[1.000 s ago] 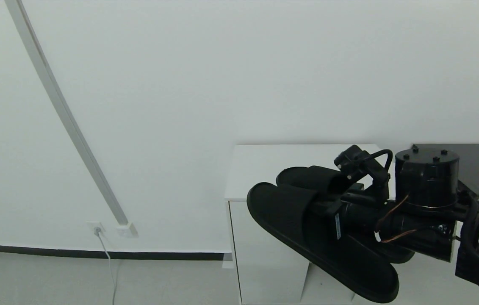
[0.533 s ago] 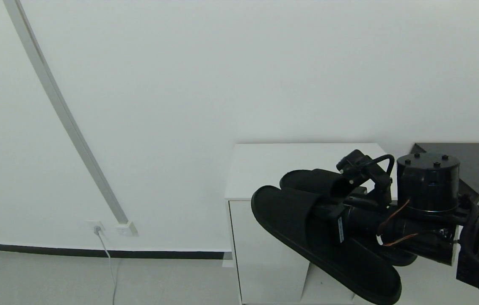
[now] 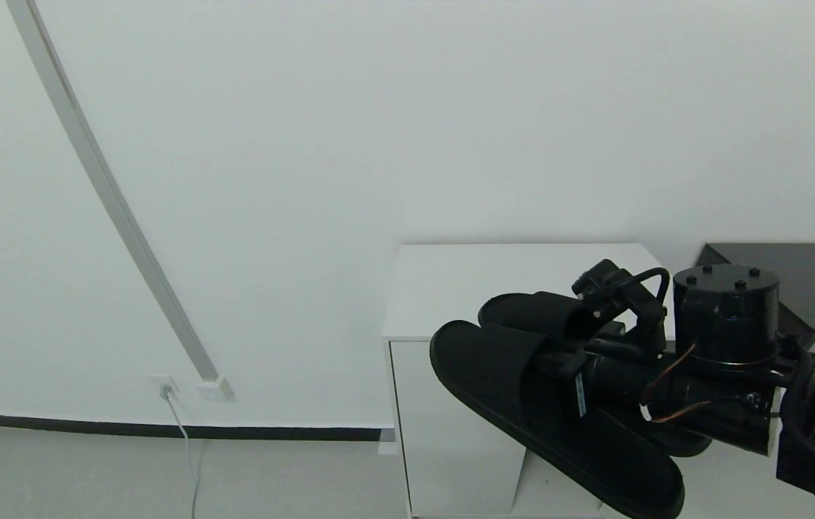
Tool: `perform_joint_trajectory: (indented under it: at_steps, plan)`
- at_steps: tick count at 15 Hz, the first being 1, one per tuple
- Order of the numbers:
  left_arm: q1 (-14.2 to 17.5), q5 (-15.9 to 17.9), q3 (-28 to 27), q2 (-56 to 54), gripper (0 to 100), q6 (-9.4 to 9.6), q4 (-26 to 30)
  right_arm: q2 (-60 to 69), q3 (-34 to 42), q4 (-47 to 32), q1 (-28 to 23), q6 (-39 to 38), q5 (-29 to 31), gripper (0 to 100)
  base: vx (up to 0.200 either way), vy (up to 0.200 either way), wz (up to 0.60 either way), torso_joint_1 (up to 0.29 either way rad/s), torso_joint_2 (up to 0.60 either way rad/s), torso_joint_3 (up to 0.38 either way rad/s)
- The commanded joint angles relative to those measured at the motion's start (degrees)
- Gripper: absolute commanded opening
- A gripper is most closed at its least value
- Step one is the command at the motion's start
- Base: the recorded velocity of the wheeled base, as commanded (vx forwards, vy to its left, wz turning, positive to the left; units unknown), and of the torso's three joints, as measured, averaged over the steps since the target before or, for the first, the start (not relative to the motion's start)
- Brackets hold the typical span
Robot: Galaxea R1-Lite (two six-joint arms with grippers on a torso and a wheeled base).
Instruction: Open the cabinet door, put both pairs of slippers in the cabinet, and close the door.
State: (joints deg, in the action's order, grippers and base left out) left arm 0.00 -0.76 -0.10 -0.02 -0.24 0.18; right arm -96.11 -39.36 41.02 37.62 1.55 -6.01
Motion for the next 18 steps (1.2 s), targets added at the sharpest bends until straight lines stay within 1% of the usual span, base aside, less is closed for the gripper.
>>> perform_joint_trajectory:
  at_steps: [1,15,18]
  plan:
    - [0.0,0.0,0.0,0.0,0,-0.02,0.0,-0.3,0.1,0.0,0.1,0.0,0.0,0,0.0,-0.2,0.0,0.002,0.01,0.002]
    - [0.0,0.1,0.0,0.0,0,-0.02,0.0,-0.6,0.4,-0.1,0.4,0.0,-0.1,0,0.0,-0.2,0.0,0.002,0.0,0.002]
    - [0.0,0.1,0.0,0.0,0,0.07,0.0,-0.8,0.4,-0.1,0.4,0.0,-0.1,0,0.0,0.0,0.0,0.0,0.0,0.0]
